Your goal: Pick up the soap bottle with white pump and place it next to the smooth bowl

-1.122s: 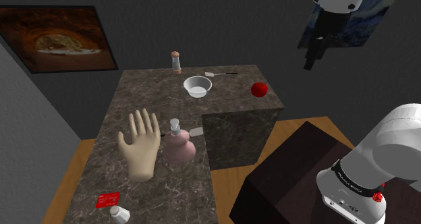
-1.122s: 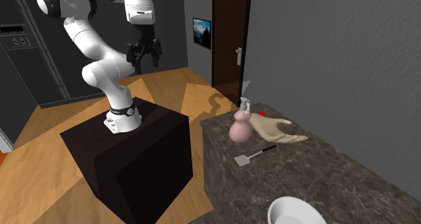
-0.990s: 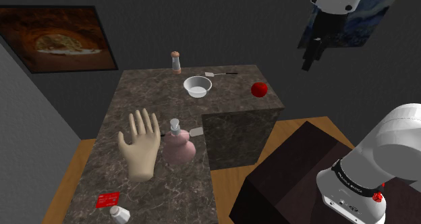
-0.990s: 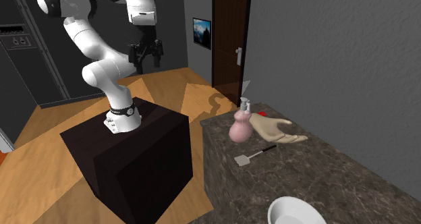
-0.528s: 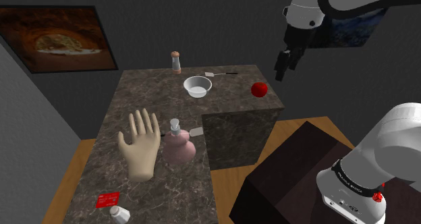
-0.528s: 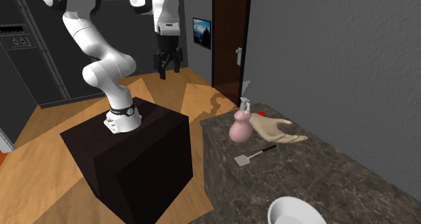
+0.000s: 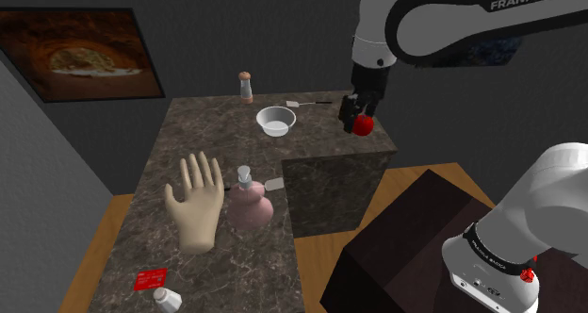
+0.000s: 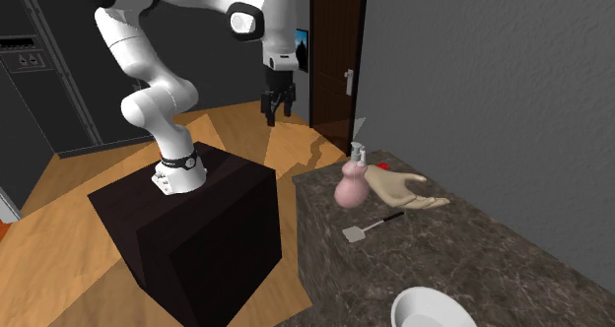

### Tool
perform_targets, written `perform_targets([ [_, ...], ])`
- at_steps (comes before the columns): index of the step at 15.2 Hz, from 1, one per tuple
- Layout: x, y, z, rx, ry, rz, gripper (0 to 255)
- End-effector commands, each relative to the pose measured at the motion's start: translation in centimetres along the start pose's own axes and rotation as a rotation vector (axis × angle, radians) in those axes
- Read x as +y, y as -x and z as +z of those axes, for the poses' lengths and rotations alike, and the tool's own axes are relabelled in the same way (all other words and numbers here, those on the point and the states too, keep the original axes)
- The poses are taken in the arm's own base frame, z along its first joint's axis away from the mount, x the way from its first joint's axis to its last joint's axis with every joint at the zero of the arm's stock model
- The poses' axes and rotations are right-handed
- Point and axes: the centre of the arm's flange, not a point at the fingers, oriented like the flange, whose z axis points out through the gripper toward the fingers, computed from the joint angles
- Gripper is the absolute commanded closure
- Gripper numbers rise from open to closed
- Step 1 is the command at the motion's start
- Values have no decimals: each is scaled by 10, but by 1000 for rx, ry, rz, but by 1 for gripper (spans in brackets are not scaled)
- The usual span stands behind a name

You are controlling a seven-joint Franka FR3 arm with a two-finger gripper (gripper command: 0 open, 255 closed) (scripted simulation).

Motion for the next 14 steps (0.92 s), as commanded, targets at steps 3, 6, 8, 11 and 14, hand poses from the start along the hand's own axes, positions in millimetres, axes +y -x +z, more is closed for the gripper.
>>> perform_targets([
  [3, -40, -28, 20, 2, -2, 10, 0],
  [6, -69, -50, 35, 3, -3, 17, 0],
  [8, -88, -64, 45, 4, -4, 22, 0],
  [11, -117, -86, 61, 5, -5, 28, 0],
  [14, -146, -108, 76, 6, -6, 35, 0],
])
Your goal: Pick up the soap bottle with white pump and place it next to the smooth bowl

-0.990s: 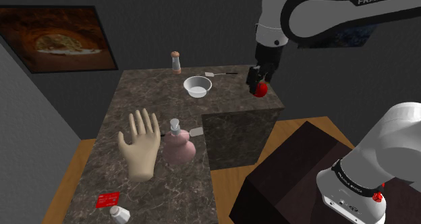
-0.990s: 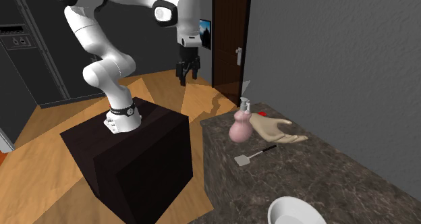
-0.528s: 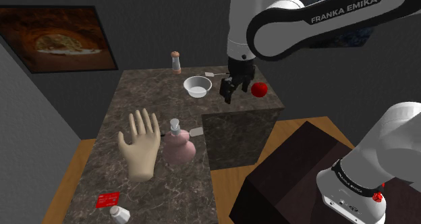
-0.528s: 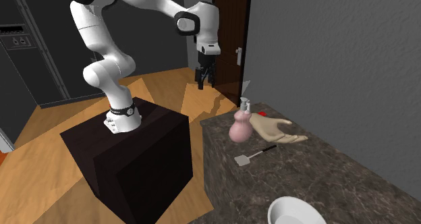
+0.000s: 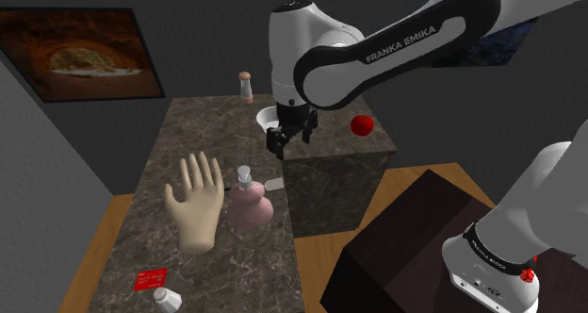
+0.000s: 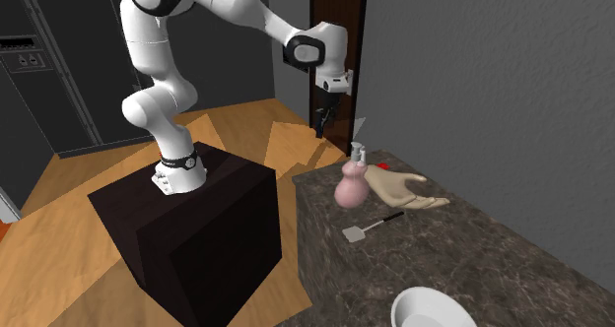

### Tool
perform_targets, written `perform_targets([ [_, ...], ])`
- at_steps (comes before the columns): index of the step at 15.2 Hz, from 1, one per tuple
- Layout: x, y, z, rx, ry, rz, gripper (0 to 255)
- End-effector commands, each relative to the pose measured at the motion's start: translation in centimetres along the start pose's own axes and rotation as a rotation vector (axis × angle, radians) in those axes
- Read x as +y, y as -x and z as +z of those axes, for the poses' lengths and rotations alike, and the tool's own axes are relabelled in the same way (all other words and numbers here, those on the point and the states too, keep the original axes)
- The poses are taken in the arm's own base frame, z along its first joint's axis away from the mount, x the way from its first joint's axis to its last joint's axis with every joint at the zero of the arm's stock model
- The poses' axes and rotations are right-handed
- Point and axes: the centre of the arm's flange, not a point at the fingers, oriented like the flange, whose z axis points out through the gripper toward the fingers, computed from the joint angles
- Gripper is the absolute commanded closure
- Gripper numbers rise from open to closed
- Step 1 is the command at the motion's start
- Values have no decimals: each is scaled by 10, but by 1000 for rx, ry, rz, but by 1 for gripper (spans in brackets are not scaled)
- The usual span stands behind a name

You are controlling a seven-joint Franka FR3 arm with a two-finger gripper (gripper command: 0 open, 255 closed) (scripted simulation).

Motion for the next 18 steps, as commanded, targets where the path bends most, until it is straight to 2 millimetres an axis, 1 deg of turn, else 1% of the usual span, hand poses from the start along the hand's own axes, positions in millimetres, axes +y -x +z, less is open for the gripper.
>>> perform_targets([
  [1, -20, -16, 12, 1, -1, 6, 0],
  [10, -107, -81, 58, 4, -4, 27, 0],
  [11, -113, -86, 62, 4, -4, 28, 0],
  [18, -114, -86, 99, 4, -4, 28, 0],
])
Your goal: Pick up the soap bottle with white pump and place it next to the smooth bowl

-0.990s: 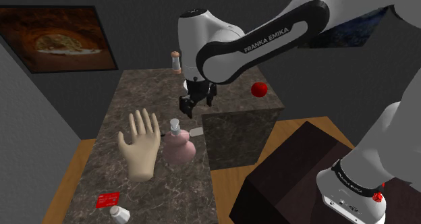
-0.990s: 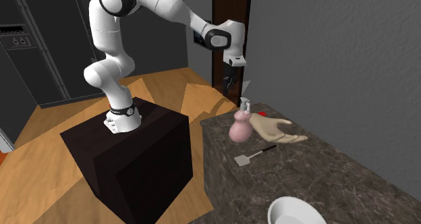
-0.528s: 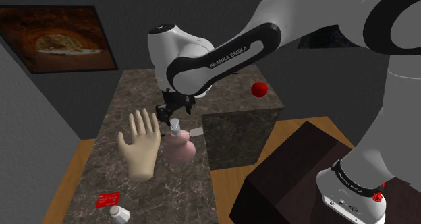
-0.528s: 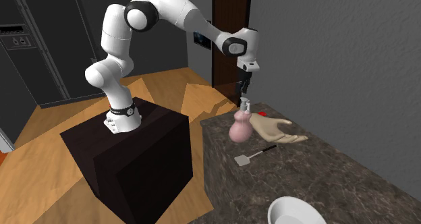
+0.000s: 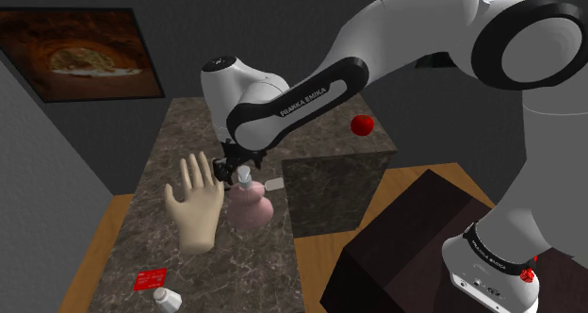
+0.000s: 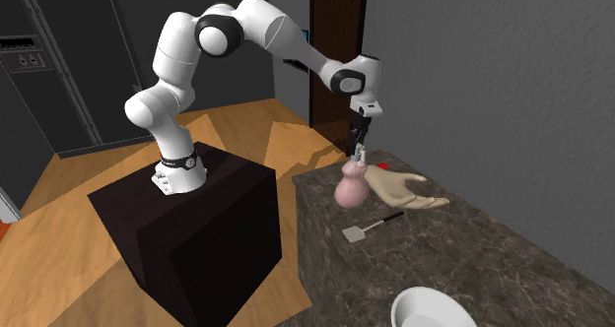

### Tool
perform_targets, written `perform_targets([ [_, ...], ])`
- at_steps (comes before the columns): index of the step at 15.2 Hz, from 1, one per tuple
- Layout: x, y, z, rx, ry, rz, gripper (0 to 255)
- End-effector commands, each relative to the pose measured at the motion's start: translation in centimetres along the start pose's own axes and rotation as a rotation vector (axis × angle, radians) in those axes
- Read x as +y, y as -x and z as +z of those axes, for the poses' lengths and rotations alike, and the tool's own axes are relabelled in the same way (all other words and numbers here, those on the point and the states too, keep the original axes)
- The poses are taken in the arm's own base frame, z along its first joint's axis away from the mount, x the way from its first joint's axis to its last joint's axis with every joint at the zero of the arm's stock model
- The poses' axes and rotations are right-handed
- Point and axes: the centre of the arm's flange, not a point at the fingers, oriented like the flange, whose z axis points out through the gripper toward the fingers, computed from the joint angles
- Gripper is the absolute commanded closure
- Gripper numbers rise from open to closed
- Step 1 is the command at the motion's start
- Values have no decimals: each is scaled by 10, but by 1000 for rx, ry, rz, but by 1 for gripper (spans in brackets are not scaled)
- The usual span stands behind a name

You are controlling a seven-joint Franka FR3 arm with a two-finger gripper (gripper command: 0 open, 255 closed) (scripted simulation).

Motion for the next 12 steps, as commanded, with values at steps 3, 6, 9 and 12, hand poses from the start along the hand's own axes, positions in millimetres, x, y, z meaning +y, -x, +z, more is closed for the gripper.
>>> perform_targets([
  [3, 1, 0, 8, 0, 0, 0, 0],
  [6, 1, 0, 8, 0, 0, 0, 0],
  [9, 1, 0, 8, 0, 0, 0, 255],
  [12, 1, 0, 8, 0, 0, 0, 255],
])
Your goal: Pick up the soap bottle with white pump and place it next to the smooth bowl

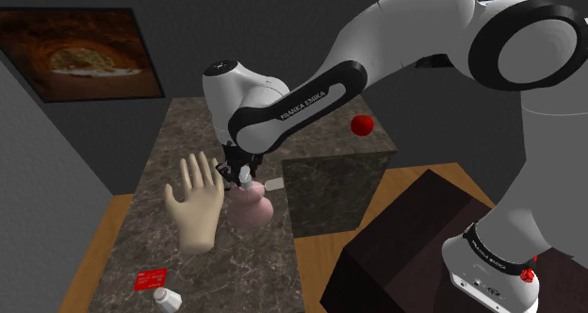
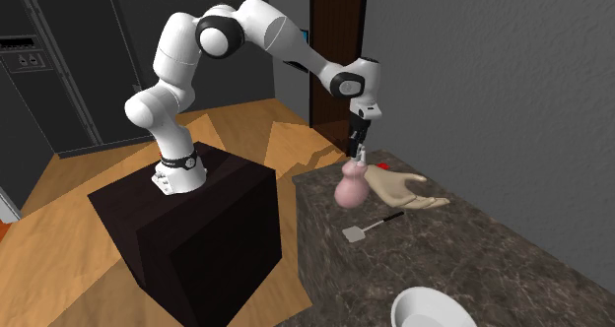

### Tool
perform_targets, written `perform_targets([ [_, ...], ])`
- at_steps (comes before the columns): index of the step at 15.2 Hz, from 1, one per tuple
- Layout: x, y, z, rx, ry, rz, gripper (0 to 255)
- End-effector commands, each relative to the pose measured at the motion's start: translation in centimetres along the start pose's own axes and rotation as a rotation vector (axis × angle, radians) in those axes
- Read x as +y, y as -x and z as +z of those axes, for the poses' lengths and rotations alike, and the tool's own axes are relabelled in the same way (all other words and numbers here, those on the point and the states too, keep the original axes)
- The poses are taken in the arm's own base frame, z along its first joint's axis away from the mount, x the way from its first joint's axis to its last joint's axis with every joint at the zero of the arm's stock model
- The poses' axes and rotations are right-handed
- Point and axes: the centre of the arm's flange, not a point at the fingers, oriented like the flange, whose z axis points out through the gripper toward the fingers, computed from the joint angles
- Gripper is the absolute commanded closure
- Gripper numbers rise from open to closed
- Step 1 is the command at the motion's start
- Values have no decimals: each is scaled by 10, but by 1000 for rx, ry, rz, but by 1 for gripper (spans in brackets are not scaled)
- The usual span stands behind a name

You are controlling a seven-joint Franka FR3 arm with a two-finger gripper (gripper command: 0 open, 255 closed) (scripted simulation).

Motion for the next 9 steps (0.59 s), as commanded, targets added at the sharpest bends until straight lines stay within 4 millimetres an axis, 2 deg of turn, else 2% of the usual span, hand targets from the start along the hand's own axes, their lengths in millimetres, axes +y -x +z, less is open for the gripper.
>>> perform_targets([
  [1, 0, 0, 0, 0, 0, 0, 255],
  [6, 0, 0, 0, 0, 0, 0, 255],
  [9, 1, 0, -16, 0, 0, 0, 255],
])
